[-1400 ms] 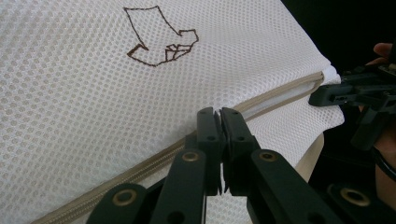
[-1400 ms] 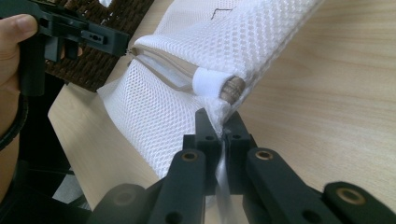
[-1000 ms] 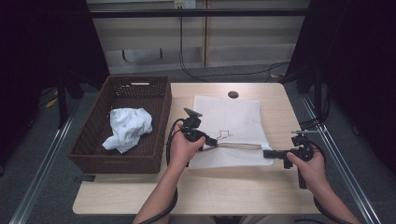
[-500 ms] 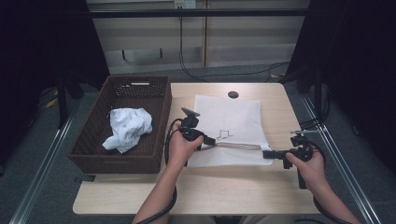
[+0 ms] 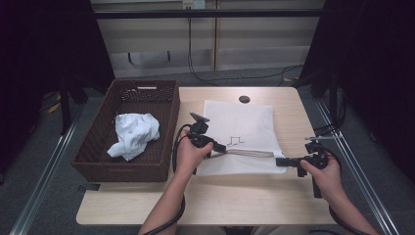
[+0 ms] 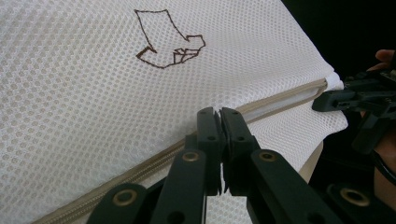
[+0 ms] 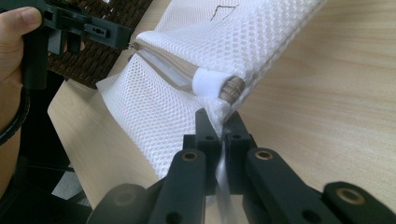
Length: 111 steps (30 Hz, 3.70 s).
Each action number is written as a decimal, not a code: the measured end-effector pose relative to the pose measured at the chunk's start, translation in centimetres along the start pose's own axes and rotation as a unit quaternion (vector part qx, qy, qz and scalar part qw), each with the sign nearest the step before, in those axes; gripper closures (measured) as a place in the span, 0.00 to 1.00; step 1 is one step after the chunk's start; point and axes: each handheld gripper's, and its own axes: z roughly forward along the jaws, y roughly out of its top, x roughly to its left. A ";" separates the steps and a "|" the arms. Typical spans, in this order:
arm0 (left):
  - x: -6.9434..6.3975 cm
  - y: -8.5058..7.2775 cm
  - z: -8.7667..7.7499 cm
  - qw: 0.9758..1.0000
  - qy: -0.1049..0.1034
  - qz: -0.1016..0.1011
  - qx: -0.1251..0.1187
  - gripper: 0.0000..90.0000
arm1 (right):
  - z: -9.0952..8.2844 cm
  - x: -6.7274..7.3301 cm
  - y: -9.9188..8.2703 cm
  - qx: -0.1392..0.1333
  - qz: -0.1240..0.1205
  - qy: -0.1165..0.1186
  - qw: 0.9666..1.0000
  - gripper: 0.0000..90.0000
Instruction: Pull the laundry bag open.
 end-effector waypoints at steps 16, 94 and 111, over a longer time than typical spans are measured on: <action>-0.3 0.0 -0.1 1.000 0.008 0.000 0.001 0.97 | 0.1 0.0 0.0 0.001 0.000 -0.005 1.000 0.98; 1.1 0.0 -3.1 0.998 0.053 -0.029 -0.015 0.97 | -2.2 -2.4 0.1 -0.015 0.018 -0.027 0.999 0.98; 1.1 0.1 -3.3 0.998 0.057 -0.028 -0.017 0.97 | -2.1 -2.2 0.0 -0.015 0.013 -0.030 0.999 0.98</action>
